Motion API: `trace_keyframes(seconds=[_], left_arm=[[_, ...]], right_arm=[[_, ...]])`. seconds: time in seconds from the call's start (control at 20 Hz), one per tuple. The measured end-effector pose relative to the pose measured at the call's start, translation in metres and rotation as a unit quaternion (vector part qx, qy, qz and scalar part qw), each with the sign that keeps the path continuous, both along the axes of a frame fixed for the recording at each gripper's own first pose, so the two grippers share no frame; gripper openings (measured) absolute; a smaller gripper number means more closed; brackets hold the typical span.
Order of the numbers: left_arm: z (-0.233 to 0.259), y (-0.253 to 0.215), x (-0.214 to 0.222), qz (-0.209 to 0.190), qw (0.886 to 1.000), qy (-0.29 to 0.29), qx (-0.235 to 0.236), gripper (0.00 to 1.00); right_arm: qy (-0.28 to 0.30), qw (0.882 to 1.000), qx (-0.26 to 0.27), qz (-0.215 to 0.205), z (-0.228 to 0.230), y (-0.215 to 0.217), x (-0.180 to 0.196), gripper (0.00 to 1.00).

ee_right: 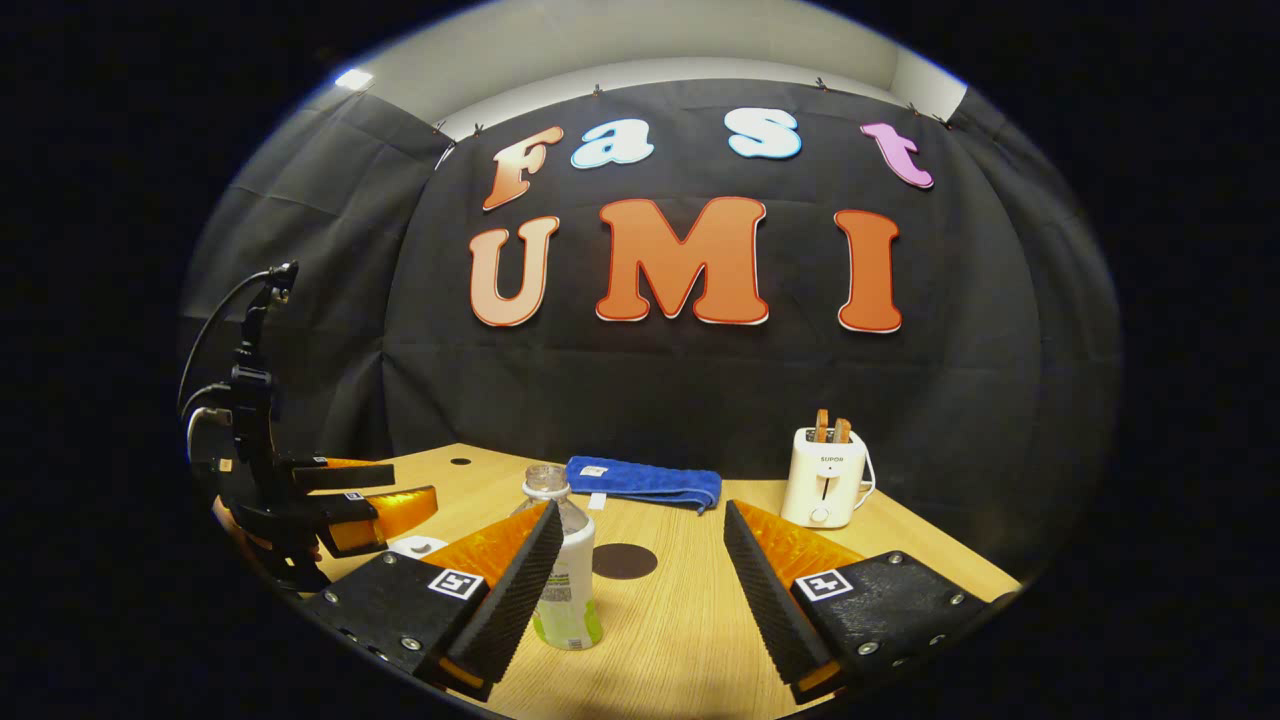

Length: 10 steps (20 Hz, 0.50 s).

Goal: Open the teacup lid with one hand, grasp the water bottle and pour water into the teacup with the other hand; after pouring, place the water bottle on the coaster and then close the teacup lid.

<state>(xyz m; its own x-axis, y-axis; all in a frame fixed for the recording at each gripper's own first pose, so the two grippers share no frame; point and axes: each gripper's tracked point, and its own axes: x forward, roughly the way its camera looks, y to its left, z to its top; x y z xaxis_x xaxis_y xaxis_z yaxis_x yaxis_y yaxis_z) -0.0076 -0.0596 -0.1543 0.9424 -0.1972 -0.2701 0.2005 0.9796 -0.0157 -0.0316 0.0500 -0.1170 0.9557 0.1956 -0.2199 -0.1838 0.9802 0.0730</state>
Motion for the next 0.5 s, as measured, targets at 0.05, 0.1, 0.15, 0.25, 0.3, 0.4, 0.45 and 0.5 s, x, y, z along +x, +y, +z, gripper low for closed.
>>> trace_keyframes(seconds=[0.05, 0.1, 0.15, 0.25, 0.3, 0.4, 0.45, 0.5], left_arm=[[-0.010, 0.000, -0.001, -0.002, 1.000, 0.008, 0.002, 0.98], [-0.021, 0.001, 0.001, -0.002, 1.000, 0.019, 0.008, 0.98], [-0.030, 0.003, 0.002, -0.001, 1.000, 0.029, 0.012, 0.98], [-0.049, 0.005, -0.001, -0.004, 0.999, 0.050, 0.009, 0.82], [-0.057, 0.004, -0.002, -0.006, 0.998, 0.061, 0.007, 0.81], [-0.070, 0.009, -0.002, -0.003, 0.997, 0.073, 0.012, 0.82], [-0.074, 0.011, 0.000, 0.000, 0.997, 0.078, 0.021, 0.81], [-0.075, 0.011, 0.001, -0.001, 0.997, 0.078, 0.023, 0.81]], right_arm=[[0.005, 1.000, -0.001, 0.000, -0.005, -0.001, -0.001, 0.98], [0.008, 1.000, -0.002, 0.000, -0.008, 0.000, -0.002, 0.98], [0.011, 1.000, -0.002, 0.001, -0.011, 0.000, -0.002, 0.98], [0.020, 1.000, -0.001, 0.002, -0.019, 0.000, -0.002, 0.98], [0.025, 1.000, -0.002, 0.001, -0.021, 0.001, -0.001, 0.98], [0.032, 0.999, -0.002, 0.002, -0.026, 0.002, -0.001, 0.98], [0.034, 0.999, -0.001, 0.002, -0.026, 0.001, -0.001, 0.97], [0.037, 0.999, -0.001, 0.002, -0.027, 0.002, -0.001, 0.97]])
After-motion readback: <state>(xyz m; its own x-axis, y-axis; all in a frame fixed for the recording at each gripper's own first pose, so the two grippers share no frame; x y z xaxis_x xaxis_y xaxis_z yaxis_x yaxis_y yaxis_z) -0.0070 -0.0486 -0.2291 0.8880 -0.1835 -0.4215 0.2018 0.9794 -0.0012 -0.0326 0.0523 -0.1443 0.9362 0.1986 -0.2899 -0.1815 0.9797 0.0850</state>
